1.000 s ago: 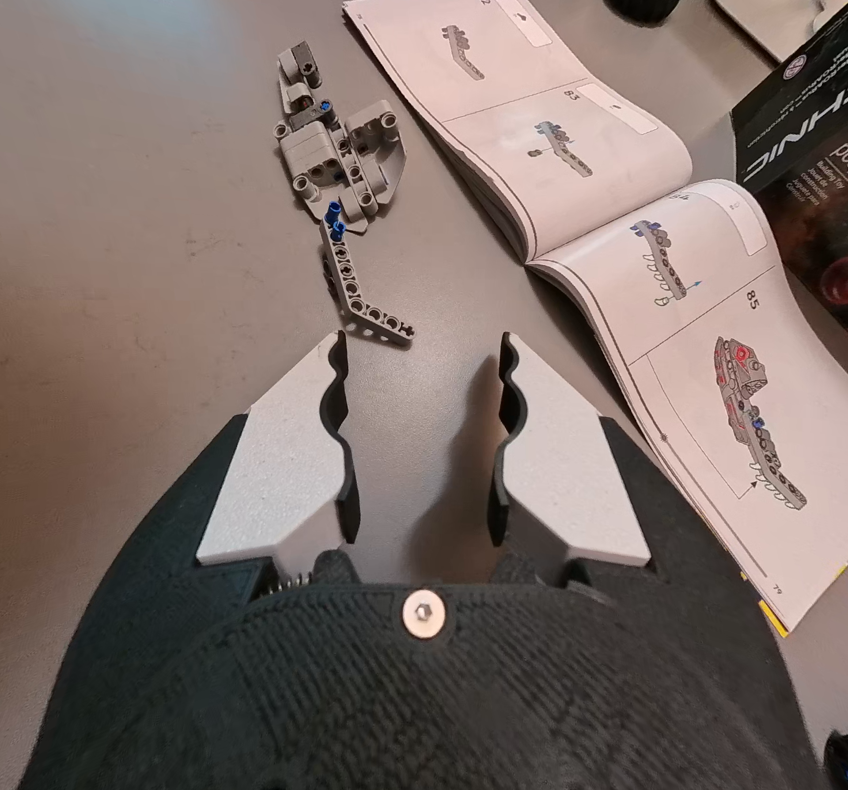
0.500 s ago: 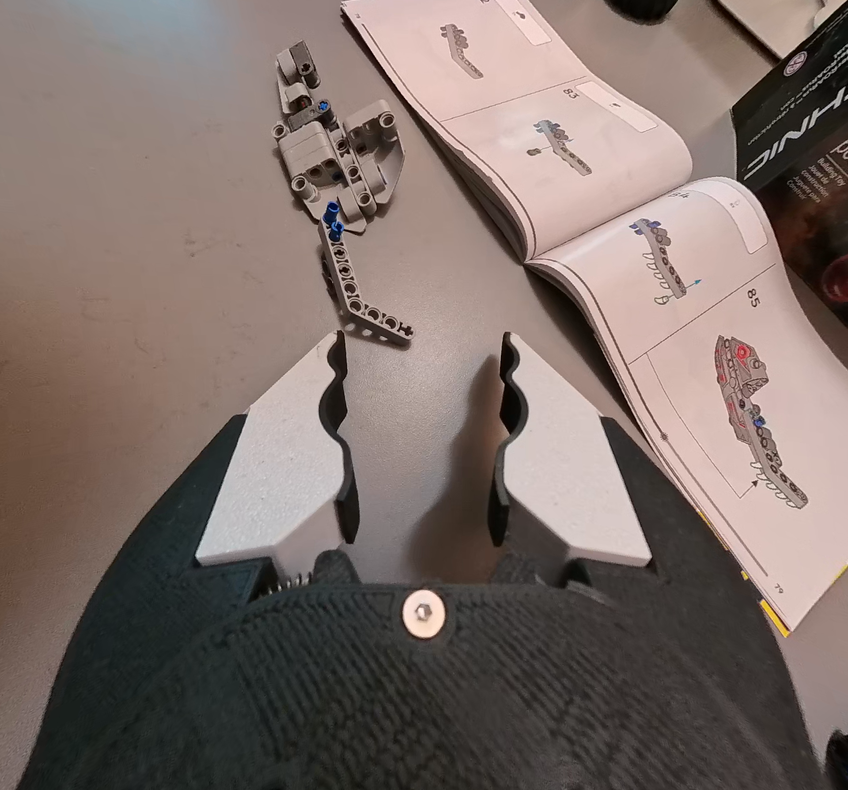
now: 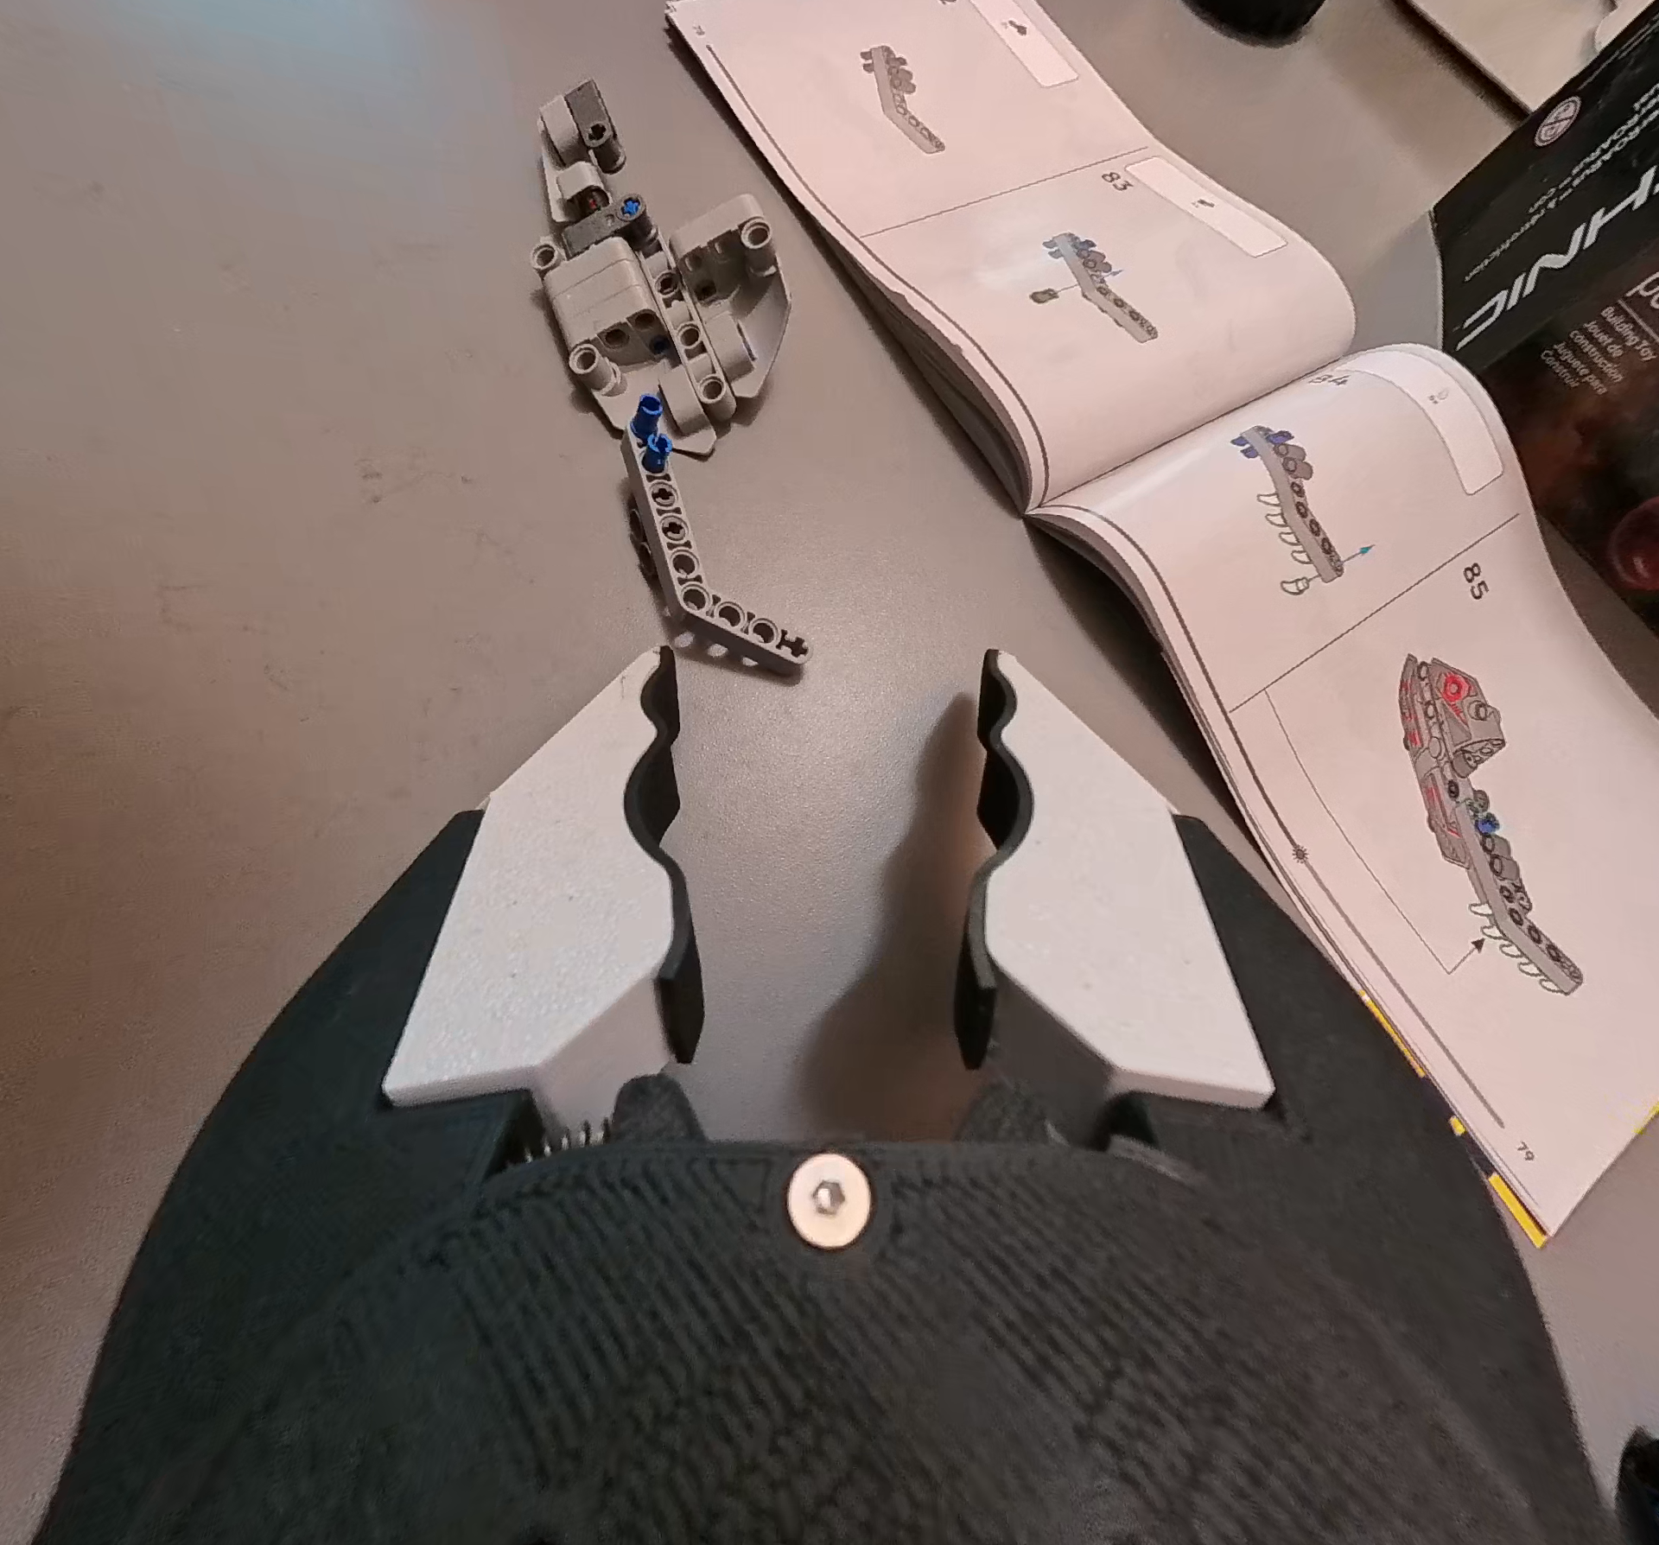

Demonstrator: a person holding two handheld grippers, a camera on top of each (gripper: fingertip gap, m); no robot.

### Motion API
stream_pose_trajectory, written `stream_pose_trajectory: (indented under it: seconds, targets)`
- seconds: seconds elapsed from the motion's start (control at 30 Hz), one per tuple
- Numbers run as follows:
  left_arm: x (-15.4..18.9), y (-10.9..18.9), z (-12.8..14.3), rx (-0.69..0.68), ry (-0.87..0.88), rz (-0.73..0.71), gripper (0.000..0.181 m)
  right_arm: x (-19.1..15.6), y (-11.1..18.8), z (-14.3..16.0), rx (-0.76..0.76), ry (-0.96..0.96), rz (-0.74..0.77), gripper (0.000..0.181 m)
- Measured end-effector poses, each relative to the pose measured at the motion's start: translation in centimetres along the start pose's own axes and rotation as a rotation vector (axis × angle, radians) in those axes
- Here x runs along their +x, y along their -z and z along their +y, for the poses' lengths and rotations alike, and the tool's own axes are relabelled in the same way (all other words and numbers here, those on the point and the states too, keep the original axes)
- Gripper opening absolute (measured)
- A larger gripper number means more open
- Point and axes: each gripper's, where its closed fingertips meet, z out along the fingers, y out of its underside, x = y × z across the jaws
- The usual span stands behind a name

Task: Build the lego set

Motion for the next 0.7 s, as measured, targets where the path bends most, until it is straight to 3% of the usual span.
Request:
stream_pose_trajectory:
  seconds: [0.03, 0.1, 0.23, 0.4, 0.7]
  targets:
    - [3.0, 0.6, -1.4, 0.08, -0.051, 0.042, 0.002, 0.0, 0.0, 0.0, -0.001, -0.002, -0.003, 0.066]
    - [8.9, 0.2, -2.5, 0.145, -0.147, 0.095, 0.002, 0.0, 0.0, 0.0, -0.003, -0.01, -0.008, 0.066]
    - [17.5, -4.3, -1.5, 0.161, -0.236, 0.141, 0.002, 0.1, -0.1, 0.1, -0.005, -0.018, -0.007, 0.066]
    - [16.9, -8.7, 1.2, 0.043, -0.212, -0.024, 0.003, 0.0, 0.0, 0.0, -0.002, -0.006, -0.001, 0.064]
    - [16.2, -8.5, 2.0, 0.031, -0.208, -0.072, 0.01, 0.1, 0.0, 0.0, 0.0, -0.001, 0.007, 0.065]
